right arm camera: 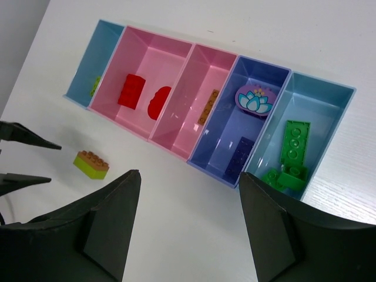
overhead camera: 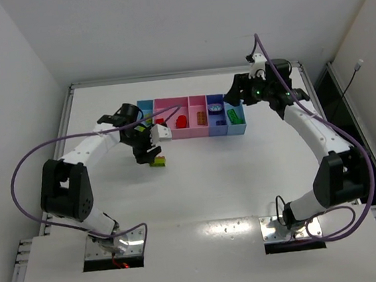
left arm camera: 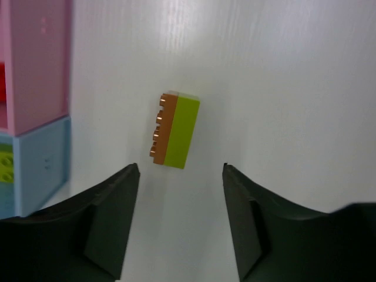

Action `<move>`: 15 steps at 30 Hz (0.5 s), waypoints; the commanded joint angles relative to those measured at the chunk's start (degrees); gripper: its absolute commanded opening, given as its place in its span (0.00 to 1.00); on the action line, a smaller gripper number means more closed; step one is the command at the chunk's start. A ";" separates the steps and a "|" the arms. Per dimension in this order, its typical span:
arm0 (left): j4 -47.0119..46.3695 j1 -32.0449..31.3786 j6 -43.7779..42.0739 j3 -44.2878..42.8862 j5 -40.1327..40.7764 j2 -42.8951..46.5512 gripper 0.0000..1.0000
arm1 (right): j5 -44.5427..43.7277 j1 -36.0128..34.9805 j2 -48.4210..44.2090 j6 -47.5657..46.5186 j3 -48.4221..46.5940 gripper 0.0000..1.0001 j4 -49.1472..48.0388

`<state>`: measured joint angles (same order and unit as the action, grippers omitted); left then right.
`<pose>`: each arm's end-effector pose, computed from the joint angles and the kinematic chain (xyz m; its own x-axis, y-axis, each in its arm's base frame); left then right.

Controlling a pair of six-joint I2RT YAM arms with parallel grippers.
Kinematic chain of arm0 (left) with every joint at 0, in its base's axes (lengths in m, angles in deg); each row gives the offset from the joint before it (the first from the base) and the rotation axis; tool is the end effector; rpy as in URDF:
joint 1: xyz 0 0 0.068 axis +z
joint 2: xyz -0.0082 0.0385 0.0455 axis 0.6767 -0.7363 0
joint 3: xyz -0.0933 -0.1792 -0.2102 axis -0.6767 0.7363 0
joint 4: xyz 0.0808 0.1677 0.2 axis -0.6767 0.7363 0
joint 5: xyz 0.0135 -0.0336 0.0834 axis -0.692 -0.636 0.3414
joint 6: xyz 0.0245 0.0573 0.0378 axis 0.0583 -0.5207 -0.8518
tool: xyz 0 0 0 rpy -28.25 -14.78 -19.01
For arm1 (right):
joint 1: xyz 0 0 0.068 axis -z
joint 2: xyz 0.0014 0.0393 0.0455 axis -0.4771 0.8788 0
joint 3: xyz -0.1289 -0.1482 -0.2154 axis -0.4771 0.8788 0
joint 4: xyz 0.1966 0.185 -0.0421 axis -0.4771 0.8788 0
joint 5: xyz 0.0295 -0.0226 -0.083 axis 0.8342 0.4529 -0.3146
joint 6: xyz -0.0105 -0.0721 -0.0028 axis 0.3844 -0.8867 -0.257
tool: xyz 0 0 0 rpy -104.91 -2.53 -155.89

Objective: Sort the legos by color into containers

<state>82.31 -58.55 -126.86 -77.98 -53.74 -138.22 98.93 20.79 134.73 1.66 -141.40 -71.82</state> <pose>0.2990 -0.1158 0.2246 -0.1797 0.8169 -0.5481 0.9762 0.2167 0.0029 0.3658 0.0750 0.3200 -0.6177 0.2004 -0.7604 -0.3039 0.8310 0.4659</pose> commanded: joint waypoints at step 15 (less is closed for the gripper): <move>-8.92 -5.65 42.34 7.58 8.51 15.36 0.59 | 1.81 1.02 -2.35 1.73 2.48 0.70 -2.81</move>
<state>75.12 -63.86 -91.06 -69.78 -49.20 -121.61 99.28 21.62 134.62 2.54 -138.39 -72.19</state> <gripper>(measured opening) 0.590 0.700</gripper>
